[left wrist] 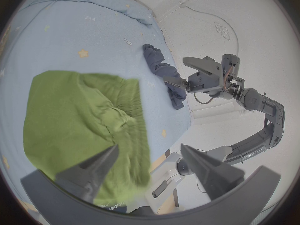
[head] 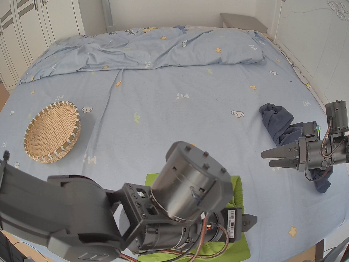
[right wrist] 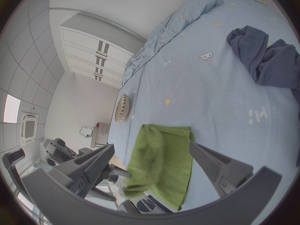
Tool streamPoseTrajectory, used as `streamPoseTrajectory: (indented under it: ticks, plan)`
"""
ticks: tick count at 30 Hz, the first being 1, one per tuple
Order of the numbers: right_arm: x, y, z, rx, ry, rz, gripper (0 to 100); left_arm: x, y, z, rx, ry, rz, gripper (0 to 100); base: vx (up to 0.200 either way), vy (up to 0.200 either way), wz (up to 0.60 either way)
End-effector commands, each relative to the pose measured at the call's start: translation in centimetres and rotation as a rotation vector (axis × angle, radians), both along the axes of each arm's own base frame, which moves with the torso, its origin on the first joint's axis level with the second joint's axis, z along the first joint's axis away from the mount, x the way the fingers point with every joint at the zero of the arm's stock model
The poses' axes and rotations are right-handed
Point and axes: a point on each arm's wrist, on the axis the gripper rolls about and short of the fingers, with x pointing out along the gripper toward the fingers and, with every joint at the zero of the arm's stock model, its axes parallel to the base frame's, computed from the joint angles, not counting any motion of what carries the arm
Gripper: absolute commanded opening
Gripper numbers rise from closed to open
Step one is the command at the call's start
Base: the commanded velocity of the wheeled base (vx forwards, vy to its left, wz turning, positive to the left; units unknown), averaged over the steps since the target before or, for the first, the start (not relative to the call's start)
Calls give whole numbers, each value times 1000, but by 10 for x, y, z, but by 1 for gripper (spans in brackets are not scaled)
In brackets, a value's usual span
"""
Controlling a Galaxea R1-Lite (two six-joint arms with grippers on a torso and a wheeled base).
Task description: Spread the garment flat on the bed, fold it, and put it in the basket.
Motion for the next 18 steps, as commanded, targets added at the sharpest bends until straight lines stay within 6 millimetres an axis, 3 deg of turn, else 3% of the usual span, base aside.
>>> streamPoseTrajectory:
  ticks: [1,5,12,16,18]
  plan:
    - [0,0,0,0,1,-2,100,-3,-8,-10,-5,22,-1,100,0,0,0]
    - [1,0,-1,0,1,0,100,3,-8,-13,-32,41,36,100,0,0,0]
    - [0,-1,1,2,-5,0,100,33,26,-10,-79,69,188,100,0,0,0]
    - [-7,-3,11,11,-42,-5,100,54,74,-19,-80,148,241,100,0,0,0]
    - [-12,-4,17,16,-67,-5,100,60,98,-33,-60,208,249,100,0,0,0]
